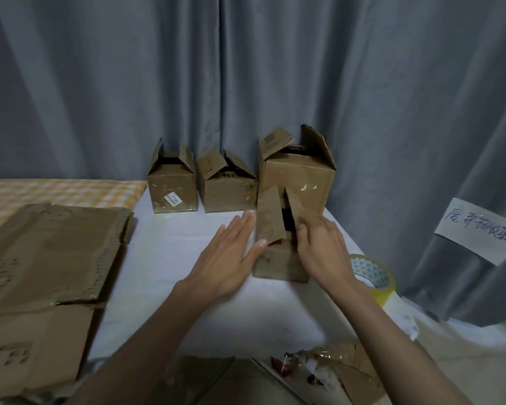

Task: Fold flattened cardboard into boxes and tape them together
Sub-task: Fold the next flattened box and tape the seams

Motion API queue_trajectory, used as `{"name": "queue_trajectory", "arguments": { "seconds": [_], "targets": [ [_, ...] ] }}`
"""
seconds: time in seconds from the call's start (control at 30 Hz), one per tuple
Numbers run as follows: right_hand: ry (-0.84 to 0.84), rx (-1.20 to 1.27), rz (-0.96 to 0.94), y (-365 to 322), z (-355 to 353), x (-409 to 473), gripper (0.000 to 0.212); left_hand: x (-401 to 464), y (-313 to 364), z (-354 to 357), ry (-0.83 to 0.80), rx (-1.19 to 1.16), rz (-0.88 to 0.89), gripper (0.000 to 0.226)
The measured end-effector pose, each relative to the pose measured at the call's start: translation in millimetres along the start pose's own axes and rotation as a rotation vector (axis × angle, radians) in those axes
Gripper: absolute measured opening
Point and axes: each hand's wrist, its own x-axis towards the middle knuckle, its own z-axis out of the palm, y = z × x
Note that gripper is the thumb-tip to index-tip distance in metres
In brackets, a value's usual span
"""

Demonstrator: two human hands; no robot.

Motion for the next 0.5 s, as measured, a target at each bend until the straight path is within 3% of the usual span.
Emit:
{"name": "queue_trajectory", "arguments": {
  "seconds": [0.13, 0.23, 0.3, 0.5],
  "targets": [
    [0.148, 0.158, -0.128, -37, -4, -1, 0.024, -27, -29, -48, 0.013, 0.099, -0.112, 0.062],
    [0.158, 0.245, -0.262, -77, 10, -6, 0.026, -48, -55, -90, 0.030, 0.194, -0.214, 0.055],
    [0.072, 0.322, -0.273, -104, 28, -12, 0.025, -66, -78, -117, 0.050, 0.237, -0.293, 0.050],
    [-0.399, 0.391, -0.221, -172, 99, -28, 0.034, -139, -155, -169, 0.081, 0.326, -0.556, 0.037]
  ]
}}
